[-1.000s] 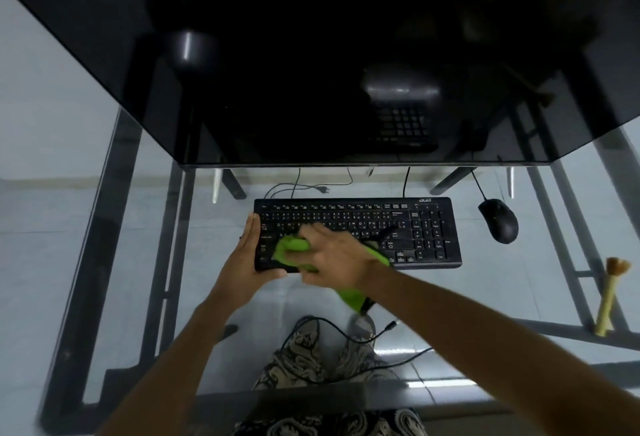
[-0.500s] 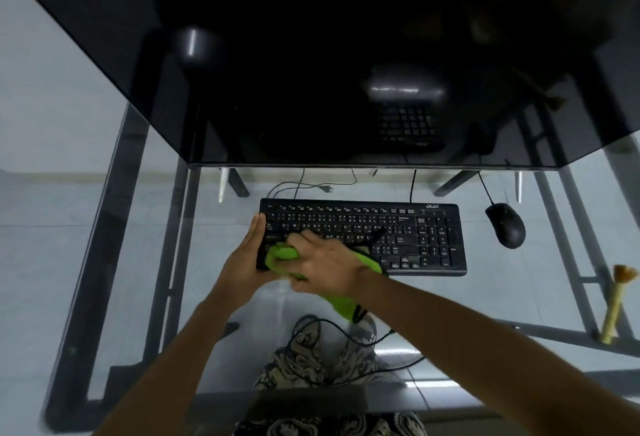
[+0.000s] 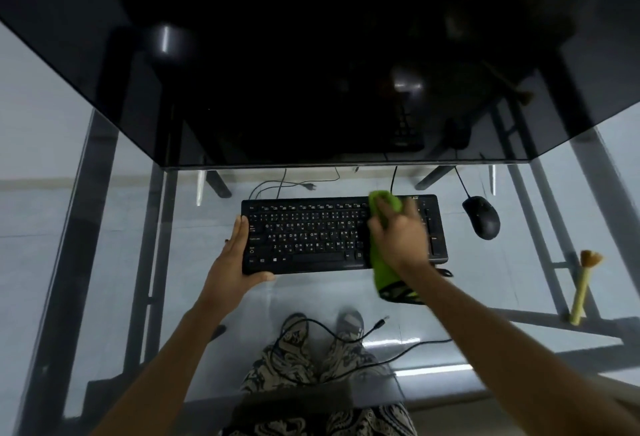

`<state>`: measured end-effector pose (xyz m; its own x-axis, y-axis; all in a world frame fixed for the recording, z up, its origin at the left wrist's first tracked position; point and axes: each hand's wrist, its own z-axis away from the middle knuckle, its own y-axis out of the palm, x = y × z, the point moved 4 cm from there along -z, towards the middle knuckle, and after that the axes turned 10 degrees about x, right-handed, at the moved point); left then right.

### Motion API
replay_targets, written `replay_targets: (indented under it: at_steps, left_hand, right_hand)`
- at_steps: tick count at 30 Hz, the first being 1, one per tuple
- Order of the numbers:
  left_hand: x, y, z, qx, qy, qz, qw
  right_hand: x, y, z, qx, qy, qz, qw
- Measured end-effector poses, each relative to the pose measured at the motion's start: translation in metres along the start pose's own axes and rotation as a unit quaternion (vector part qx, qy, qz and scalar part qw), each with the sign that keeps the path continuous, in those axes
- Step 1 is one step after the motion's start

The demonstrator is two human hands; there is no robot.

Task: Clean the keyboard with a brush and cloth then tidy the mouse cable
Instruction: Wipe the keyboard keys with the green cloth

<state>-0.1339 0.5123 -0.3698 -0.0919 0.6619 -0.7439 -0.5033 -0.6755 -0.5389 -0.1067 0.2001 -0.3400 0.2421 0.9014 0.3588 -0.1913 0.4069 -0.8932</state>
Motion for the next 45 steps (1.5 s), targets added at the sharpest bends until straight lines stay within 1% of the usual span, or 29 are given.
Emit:
replay_targets:
  at_steps: [2,4,6,7,8,10,13,15,17,19,20,22,24,26,27,29,31,33,35,37,38,41,42,43,45]
  left_hand:
    - [0.0,0.0,0.0,0.0,0.004,-0.004,1.0]
    - [0.001,-0.002,-0.001,-0.001,0.003,-0.004,1.0]
    - [0.0,-0.004,0.0,0.0,0.009,0.002,1.0]
    - [-0.001,-0.004,0.0,0.0,0.013,0.002,1.0]
    - [-0.001,-0.005,0.001,-0.001,0.015,0.001,1.0]
    - [0.0,-0.005,0.001,-0.002,0.013,-0.004,1.0]
    - [-0.001,-0.003,0.001,0.0,0.007,-0.011,1.0]
    - [-0.002,-0.003,0.001,0.001,0.005,-0.015,1.0]
    - [-0.002,-0.001,0.0,0.012,-0.005,-0.022,1.0]
    - [-0.006,0.003,-0.002,0.023,-0.031,-0.049,0.998]
    - [-0.009,0.007,-0.003,0.02,-0.042,-0.078,0.996]
    - [-0.024,0.014,-0.006,-0.011,-0.034,-0.175,0.984]
    - [-0.041,0.027,-0.01,-0.027,0.008,-0.247,0.969]
    - [-0.051,0.043,-0.016,-0.015,0.044,-0.291,0.956]
    - [-0.053,0.051,-0.019,-0.004,0.049,-0.311,0.949]
    - [-0.048,0.059,-0.024,0.007,0.044,-0.344,0.938]
    - [-0.043,0.06,-0.024,0.005,0.043,-0.362,0.931]
    - [-0.042,0.059,-0.024,-0.001,0.051,-0.372,0.927]
    - [-0.043,0.059,-0.024,0.006,0.05,-0.377,0.925]
    - [-0.042,0.06,-0.025,0.008,0.046,-0.372,0.927]
    - [-0.042,0.061,-0.025,0.009,0.043,-0.369,0.928]
    - [-0.047,0.062,-0.023,0.018,0.034,-0.361,0.932]
    - [-0.051,0.06,-0.023,0.021,0.026,-0.352,0.935]
    - [-0.059,0.057,-0.022,0.025,0.021,-0.328,0.944]
    - [-0.085,0.052,-0.024,0.02,0.026,-0.225,0.974]
  right_hand:
    - [0.052,0.022,0.007,0.048,-0.054,-0.004,0.997]
    - [0.104,0.04,0.017,0.073,-0.166,0.017,0.983]
    - [0.13,0.05,0.021,0.079,-0.271,0.086,0.955]
    - [0.129,0.049,0.018,0.085,-0.291,0.116,0.946]
    - [0.117,0.045,0.012,0.091,-0.287,0.134,0.944]
    - [0.076,0.03,-0.001,0.095,-0.244,0.146,0.954]
    - [0.002,-0.006,-0.012,0.059,-0.159,0.153,0.974]
    - [-0.04,-0.027,-0.016,0.03,-0.086,0.136,0.987]
    - [-0.064,-0.039,-0.02,0.002,-0.012,0.1,0.995]
    - [-0.065,-0.041,-0.023,-0.008,0.031,0.076,0.997]
    - [-0.058,-0.039,-0.023,-0.009,0.032,0.077,0.997]
    - [-0.034,-0.035,-0.019,-0.001,-0.002,0.1,0.995]
    - [-0.002,-0.024,-0.01,0.03,-0.075,0.136,0.987]
    - [0.03,-0.013,0.003,0.058,-0.172,0.142,0.973]
    - [0.042,-0.009,0.009,0.067,-0.22,0.134,0.964]
    - [0.044,-0.005,0.012,0.077,-0.275,0.146,0.947]
    - [0.02,-0.009,0.006,0.055,-0.267,0.156,0.95]
    - [-0.012,-0.02,-0.002,0.014,-0.209,0.125,0.97]
    - [-0.032,-0.026,-0.006,0.005,-0.136,0.094,0.986]
    - [-0.024,-0.022,-0.002,0.016,-0.106,0.089,0.99]
    - [-0.011,-0.017,0.001,0.028,-0.115,0.096,0.988]
    - [0.029,0.002,0.008,0.106,-0.174,0.125,0.971]
    - [0.035,0.002,0.004,0.121,-0.177,0.119,0.969]
    - [0.037,-0.002,-0.002,0.136,-0.166,0.085,0.973]
    - [0.033,-0.022,-0.009,0.154,-0.137,-0.033,0.978]
